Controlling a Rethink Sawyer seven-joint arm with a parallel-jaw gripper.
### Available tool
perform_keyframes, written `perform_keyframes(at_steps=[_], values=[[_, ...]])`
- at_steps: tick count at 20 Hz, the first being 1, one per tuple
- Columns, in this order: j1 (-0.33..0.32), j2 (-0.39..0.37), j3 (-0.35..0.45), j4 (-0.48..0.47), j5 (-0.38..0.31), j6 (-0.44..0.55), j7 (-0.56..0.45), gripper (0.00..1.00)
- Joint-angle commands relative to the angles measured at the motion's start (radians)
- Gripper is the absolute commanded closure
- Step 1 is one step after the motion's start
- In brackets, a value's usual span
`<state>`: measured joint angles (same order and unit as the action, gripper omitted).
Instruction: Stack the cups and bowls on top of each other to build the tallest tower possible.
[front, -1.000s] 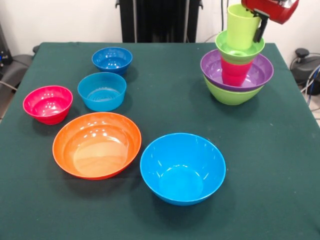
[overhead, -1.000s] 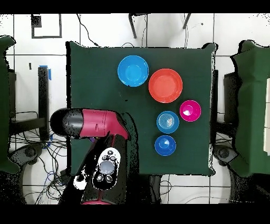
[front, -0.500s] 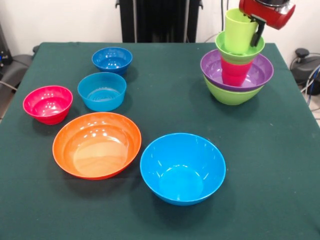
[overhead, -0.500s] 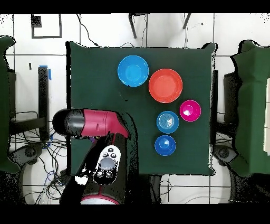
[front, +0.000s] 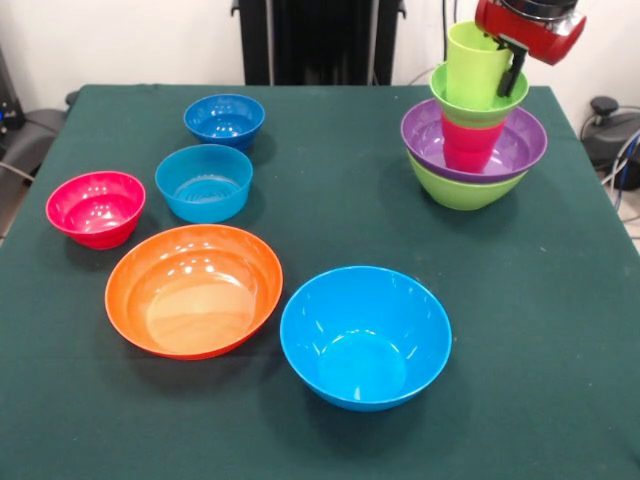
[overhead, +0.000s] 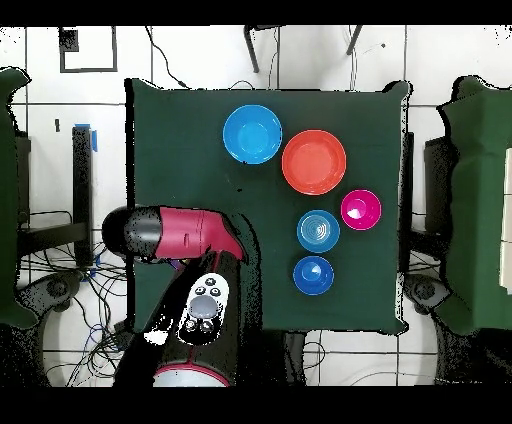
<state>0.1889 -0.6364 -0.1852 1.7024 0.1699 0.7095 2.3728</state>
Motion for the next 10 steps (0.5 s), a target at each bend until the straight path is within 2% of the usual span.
perform_keyframes(at_steps=[1, 3, 4, 7, 10], values=[[-0.003, 0.048, 0.079, 0.028, -0.037, -0.087, 0.053, 1.0], [-0.006, 0.046, 0.083, 0.03, -0.039, -0.089, 0.045, 1.0], [-0.007, 0.045, 0.084, 0.03, -0.042, -0.094, 0.04, 0.0], [-0.012, 0.04, 0.09, 0.038, -0.038, -0.104, 0.037, 0.0], [-0.01, 0.041, 0.087, 0.034, -0.025, -0.072, 0.051, 0.0]])
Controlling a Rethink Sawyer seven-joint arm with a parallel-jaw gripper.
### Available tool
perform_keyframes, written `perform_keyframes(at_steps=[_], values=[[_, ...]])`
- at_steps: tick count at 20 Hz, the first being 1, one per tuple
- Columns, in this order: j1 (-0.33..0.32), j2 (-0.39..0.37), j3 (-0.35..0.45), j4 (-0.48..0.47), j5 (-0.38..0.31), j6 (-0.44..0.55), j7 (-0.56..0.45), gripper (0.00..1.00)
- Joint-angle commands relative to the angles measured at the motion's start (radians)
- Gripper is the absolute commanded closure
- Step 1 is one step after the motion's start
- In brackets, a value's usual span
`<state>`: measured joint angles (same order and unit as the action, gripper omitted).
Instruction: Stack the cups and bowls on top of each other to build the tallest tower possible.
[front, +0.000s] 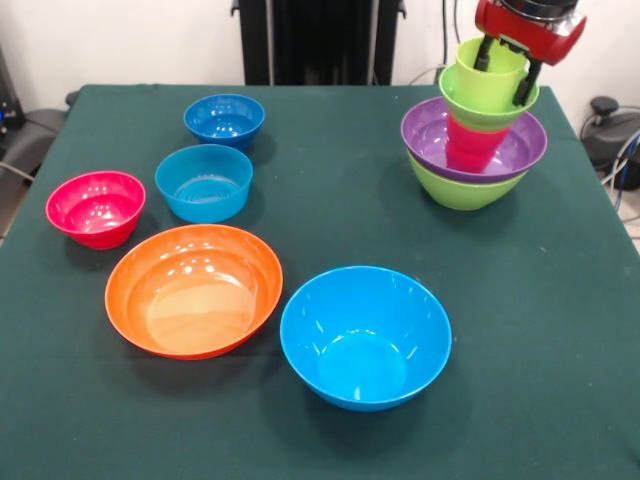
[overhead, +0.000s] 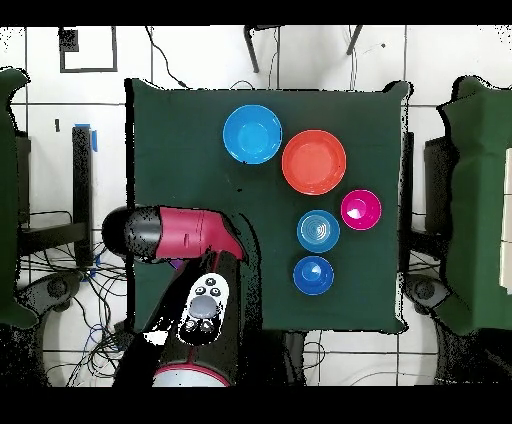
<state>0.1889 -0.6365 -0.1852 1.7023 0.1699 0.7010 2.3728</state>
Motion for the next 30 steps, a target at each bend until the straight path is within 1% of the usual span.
perform_keyframes(at_steps=[1, 12, 30], values=[[-0.013, 0.038, 0.091, 0.039, -0.018, -0.062, 0.053, 0.0], [-0.004, 0.045, 0.076, 0.024, -0.03, -0.058, 0.058, 0.0], [-0.005, -0.007, 0.074, 0.02, -0.029, 0.023, 0.043, 0.0]])
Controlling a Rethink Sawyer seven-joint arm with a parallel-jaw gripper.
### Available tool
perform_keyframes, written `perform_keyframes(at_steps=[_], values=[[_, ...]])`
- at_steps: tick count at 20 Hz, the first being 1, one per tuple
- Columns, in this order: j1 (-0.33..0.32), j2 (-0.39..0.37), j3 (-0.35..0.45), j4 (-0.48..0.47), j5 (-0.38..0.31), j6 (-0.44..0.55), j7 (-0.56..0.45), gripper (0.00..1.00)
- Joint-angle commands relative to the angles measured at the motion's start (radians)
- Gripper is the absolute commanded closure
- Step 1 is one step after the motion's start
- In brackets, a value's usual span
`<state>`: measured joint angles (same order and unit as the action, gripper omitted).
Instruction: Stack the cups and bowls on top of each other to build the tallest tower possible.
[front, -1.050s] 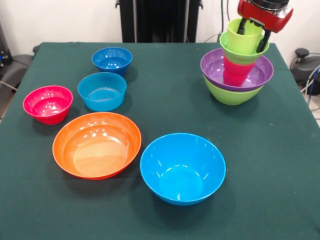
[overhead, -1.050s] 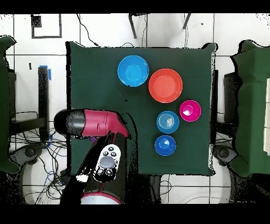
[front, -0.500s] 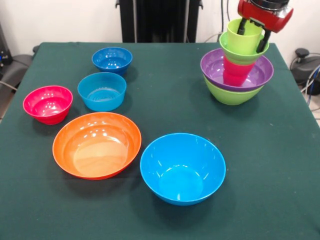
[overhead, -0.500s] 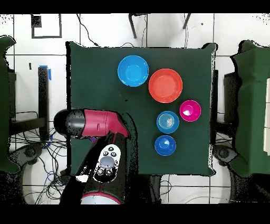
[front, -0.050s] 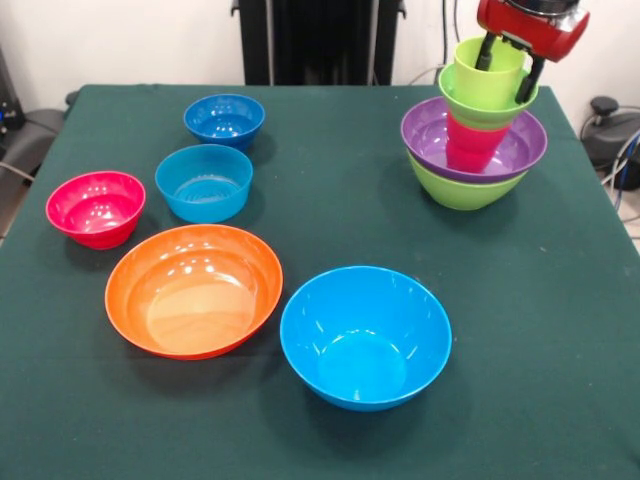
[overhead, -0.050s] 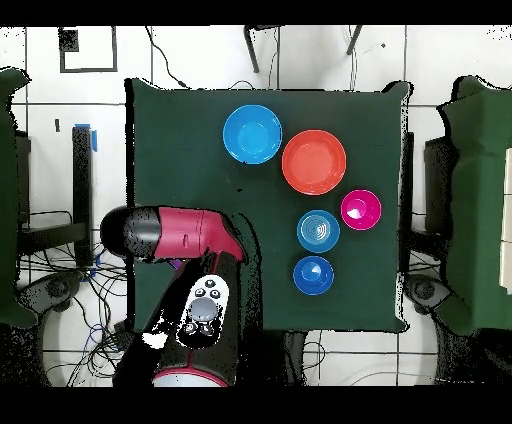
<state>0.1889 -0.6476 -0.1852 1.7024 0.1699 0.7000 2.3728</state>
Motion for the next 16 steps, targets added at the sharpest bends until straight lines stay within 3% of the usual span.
perform_keyframes(at_steps=[1, 8, 16], values=[[-0.005, 0.001, 0.073, 0.018, -0.029, 0.03, 0.042, 0.0], [-0.007, -0.017, 0.071, 0.011, -0.028, 0.06, 0.038, 0.0], [-0.005, -0.094, 0.056, -0.038, -0.036, 0.222, 0.032, 0.0]])
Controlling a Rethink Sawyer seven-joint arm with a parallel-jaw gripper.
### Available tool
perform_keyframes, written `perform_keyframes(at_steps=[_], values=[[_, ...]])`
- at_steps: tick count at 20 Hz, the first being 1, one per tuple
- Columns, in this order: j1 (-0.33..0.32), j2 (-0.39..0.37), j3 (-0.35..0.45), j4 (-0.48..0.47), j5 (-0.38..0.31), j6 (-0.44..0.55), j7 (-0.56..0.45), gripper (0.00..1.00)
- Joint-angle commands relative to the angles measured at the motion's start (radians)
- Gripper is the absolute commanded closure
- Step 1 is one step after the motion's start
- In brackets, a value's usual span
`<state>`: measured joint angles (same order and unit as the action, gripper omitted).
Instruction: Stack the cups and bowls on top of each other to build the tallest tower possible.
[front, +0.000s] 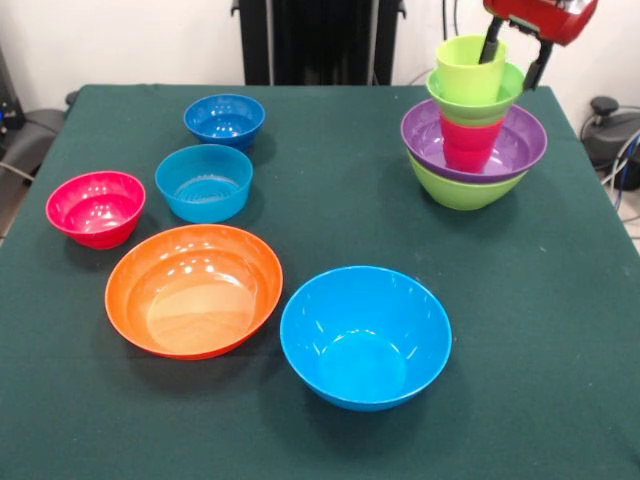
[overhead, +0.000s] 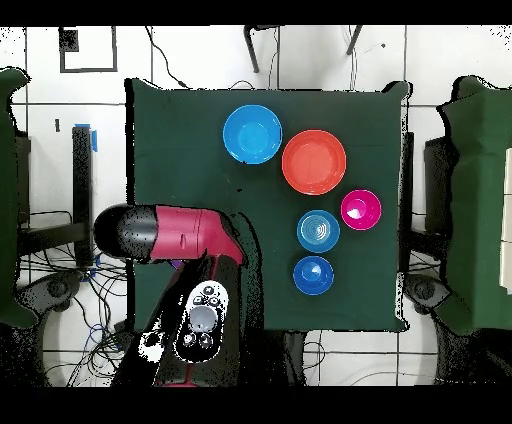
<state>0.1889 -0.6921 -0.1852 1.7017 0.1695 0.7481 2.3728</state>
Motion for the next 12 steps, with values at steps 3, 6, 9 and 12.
perform_keyframes(at_steps=[3, 6, 9, 12], values=[[-0.013, -0.07, 0.056, -0.063, -0.039, 0.228, 0.025, 0.0], [-0.017, -0.086, 0.058, -0.087, -0.041, 0.272, 0.026, 0.0], [-0.019, -0.092, 0.057, -0.116, -0.046, 0.294, 0.03, 0.0], [-0.028, -0.08, 0.064, -0.142, -0.042, 0.302, 0.032, 0.0]])
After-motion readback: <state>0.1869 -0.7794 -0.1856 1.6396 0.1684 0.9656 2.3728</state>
